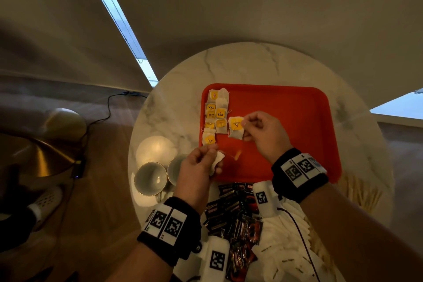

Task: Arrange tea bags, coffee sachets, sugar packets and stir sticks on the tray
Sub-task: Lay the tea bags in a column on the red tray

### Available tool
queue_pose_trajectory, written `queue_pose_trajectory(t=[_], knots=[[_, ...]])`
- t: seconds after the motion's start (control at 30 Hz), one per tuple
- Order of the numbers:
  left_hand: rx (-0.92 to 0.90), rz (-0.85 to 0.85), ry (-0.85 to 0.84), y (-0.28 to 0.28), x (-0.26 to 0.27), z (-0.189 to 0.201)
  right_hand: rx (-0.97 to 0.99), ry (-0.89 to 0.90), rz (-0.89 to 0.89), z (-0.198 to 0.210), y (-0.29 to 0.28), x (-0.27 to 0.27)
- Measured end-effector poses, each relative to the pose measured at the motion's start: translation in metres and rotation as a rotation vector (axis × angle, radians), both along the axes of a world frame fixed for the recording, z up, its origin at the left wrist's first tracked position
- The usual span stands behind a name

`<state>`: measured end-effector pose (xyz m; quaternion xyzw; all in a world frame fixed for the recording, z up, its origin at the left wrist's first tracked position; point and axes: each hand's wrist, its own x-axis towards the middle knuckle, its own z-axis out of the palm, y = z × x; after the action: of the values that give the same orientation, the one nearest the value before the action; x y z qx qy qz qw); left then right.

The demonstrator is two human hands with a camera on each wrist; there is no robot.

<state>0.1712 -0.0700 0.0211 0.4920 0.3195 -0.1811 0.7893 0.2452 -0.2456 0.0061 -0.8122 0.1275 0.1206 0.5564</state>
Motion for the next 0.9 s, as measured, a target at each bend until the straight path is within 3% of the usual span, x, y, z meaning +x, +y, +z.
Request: queue_pose_trajectory(t=[0.23, 0.53, 0.9], knots=[[0.033, 0.015, -0.052, 0.009, 0.004, 0.006, 0.022, 0.155, -0.009, -0.045, 0.014, 0.018], [0.025, 0.01, -0.076, 0.01, 0.003, 0.009, -0.173, 0.209, 0.045, -0.081, 0.036, 0.026], [0.003, 0.018, -0.069, 0.012, 0.001, 0.005, -0.306, 0.186, -0.015, -0.072, 0.041, 0.026]])
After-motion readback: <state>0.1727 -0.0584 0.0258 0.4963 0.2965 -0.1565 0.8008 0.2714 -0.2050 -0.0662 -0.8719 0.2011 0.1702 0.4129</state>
